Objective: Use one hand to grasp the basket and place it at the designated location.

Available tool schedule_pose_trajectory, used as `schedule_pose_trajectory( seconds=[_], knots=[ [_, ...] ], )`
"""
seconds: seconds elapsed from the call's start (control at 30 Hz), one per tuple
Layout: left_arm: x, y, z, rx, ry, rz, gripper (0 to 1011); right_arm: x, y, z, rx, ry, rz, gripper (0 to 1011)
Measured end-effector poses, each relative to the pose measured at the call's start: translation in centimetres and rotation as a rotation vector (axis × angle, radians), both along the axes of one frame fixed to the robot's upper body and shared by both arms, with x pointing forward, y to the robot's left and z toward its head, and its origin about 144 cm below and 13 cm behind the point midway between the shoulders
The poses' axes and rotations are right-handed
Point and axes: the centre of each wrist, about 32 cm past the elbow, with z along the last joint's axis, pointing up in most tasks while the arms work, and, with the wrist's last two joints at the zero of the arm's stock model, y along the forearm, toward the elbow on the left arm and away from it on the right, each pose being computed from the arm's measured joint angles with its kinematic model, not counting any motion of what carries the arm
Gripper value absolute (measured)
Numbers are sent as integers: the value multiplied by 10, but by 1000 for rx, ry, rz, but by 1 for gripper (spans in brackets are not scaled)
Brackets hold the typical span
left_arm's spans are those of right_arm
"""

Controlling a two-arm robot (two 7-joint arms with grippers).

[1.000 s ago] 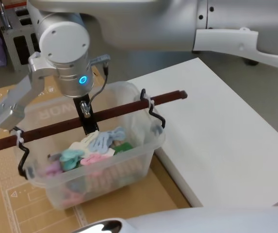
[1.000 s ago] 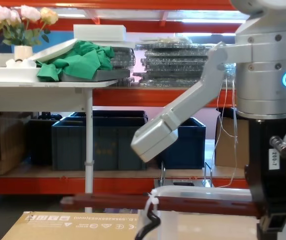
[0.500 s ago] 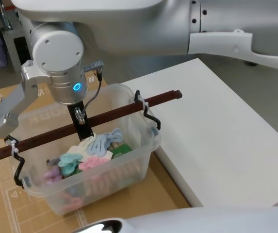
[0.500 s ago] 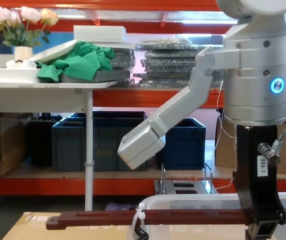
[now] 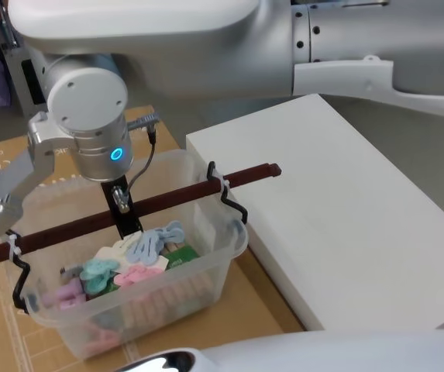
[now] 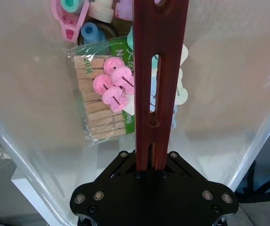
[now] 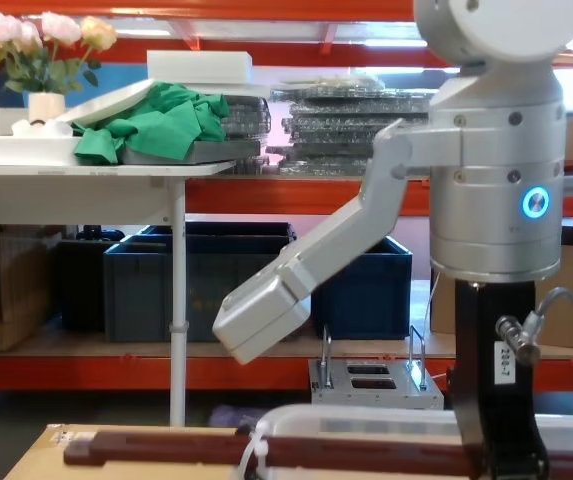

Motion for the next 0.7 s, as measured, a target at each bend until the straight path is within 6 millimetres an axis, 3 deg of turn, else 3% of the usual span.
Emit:
schedule_pose_trajectory(
  seconds=[0.7],
  knots=[
    [0, 0, 0, 0, 0, 0, 0, -6, 4, -22, 9, 8, -13, 0]
  ],
)
